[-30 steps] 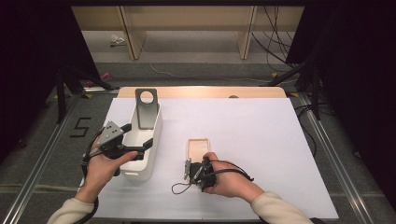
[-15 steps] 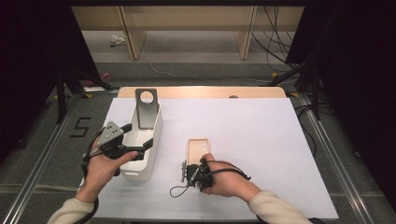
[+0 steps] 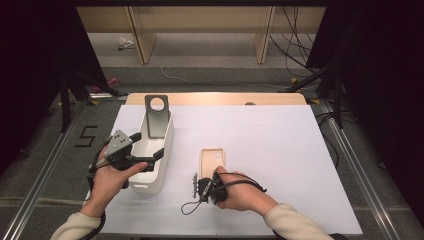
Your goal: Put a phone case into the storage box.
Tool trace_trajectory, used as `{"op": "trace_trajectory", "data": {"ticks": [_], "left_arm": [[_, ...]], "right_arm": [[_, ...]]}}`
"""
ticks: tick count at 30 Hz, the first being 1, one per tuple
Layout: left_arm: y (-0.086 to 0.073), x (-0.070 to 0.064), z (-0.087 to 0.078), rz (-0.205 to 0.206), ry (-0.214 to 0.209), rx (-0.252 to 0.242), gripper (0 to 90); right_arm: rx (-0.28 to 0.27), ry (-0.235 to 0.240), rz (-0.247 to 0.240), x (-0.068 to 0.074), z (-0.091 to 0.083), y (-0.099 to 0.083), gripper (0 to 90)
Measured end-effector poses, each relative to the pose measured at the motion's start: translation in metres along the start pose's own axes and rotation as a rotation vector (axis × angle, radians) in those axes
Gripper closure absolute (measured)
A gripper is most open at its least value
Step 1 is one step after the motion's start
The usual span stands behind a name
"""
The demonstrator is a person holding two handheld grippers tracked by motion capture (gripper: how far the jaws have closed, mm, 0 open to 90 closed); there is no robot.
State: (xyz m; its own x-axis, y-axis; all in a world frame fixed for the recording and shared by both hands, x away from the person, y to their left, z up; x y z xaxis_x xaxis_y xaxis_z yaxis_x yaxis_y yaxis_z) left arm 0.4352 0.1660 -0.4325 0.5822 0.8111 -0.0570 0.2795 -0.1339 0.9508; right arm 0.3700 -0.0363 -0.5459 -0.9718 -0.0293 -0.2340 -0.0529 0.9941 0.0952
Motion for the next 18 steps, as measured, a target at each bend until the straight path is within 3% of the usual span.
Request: {"op": "trace_trajectory", "data": {"ticks": [18], "left_arm": [[-0.0008, -0.0010, 0.0006, 0.004, -0.006, 0.001, 3.3]], "right_arm": [[0.008, 0.022, -0.011, 0.0028, 0.0006, 0.0018, 80.7]]}}
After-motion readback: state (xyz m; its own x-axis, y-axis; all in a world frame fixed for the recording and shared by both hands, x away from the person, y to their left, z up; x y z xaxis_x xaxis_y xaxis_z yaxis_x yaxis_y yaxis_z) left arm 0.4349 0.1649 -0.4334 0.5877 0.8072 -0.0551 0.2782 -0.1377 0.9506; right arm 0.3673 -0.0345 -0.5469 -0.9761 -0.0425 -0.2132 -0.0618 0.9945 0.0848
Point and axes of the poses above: each handheld gripper's, and its own axes: z roughly forward along the jaws, y roughly out of its top, x roughly to its left, the point moved 9 cm from there along z, roughly forward along the jaws, and after that the axes turned 1 degree about -x, right-handed, at the moved point
